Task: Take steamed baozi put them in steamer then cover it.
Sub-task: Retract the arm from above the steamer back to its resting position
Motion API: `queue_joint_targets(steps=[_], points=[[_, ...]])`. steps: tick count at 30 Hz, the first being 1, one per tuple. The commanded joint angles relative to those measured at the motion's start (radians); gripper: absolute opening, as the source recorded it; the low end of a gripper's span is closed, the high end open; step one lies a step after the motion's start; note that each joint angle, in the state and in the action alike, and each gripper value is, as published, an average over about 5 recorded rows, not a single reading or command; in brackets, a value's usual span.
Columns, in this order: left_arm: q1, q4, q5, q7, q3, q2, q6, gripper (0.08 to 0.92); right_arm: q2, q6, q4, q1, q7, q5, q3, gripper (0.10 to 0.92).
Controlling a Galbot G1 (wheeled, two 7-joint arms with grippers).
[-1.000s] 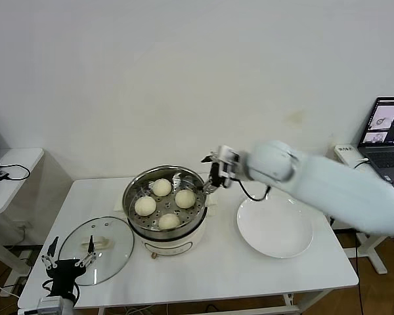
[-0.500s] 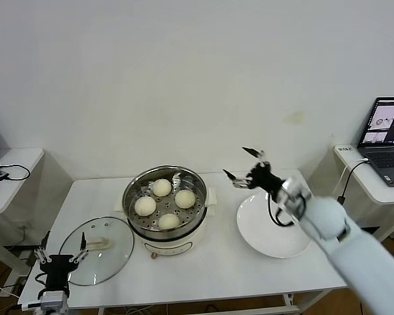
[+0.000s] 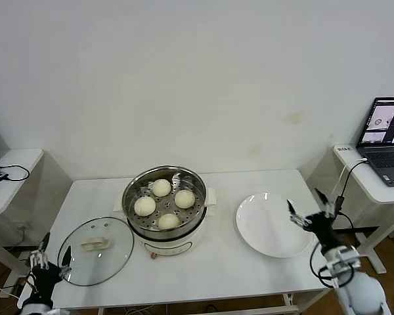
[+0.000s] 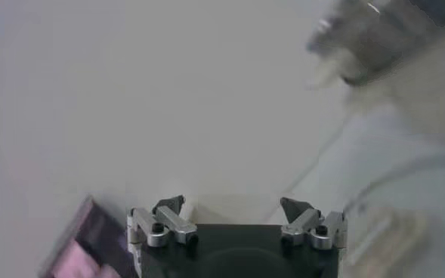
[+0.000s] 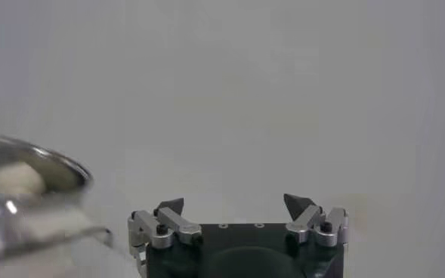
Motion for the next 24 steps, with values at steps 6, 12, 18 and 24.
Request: queue_joint_targets(steps=[6,12,18,24], points=[[-0.091,0.183,0.450,-0.011,0.074,0.059,-0.042,0.823,0.140,0.113,-0.045,-0.142,0.013,-0.086,0.151,0.823],[-0.213,0.268,0.444,-0.005,0.138,0.084,-0.044,0.823,0.140,0.116,-0.044,-0.164,0.014,-0.092,0.151,0.823],[-0.300,0.311,0.435,0.014,0.181,0.099,-0.037,0.823,0.153,0.119,-0.040,-0.174,0.013,-0.100,0.139,0.823],[-0.340,0.353,0.420,0.027,0.208,0.101,-0.034,0.823,0.158,0.119,-0.040,-0.173,0.011,-0.100,0.134,0.823]])
